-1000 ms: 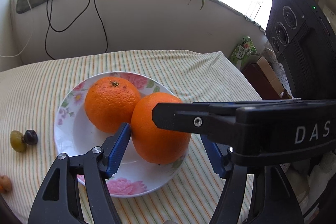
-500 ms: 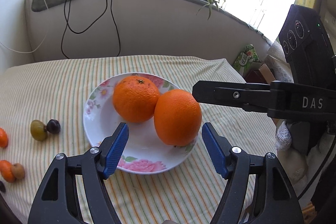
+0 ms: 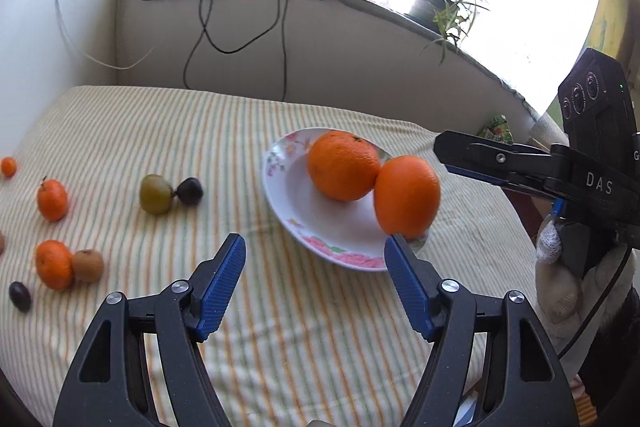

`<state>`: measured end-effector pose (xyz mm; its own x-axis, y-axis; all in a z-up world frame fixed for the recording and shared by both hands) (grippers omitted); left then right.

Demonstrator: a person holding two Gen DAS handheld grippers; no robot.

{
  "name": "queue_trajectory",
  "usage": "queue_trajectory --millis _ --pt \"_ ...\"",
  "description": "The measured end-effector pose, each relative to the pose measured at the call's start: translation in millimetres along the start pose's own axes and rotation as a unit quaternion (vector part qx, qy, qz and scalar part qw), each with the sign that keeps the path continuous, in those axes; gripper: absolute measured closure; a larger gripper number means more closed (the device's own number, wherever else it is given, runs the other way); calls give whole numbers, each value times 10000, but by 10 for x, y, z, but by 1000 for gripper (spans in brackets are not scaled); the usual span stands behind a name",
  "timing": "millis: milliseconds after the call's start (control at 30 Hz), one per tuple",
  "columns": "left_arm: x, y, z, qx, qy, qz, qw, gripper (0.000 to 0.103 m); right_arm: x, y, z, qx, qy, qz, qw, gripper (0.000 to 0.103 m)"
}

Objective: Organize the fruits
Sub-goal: 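Withdraw the right gripper from the plate toward the small fruits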

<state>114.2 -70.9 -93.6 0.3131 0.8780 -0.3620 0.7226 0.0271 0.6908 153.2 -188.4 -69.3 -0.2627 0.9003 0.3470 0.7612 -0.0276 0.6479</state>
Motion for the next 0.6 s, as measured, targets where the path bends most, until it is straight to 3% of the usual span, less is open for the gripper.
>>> queue_trajectory --millis 267,600 --pt "691 -160 -400 -349 806 -474 9950 32 498 -48 163 67 295 -557 9980 31" --pt "1273 -352 -776 -581 1427 -848 9844 37 986 -192 543 396 626 -1062 9916 31"
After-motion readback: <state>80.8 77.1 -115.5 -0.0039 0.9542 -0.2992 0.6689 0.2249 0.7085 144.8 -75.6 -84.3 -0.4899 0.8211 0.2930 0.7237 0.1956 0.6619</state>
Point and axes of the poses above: each gripper's, at about its wrist camera, not at the fingertips, and z roughly the way its jaws point, x to its left, y to its top, the point moved 8 cm from there along z, roughly the way its jaws point, and after that the axes turned 5 degrees about -y, right-handed, at the moved point
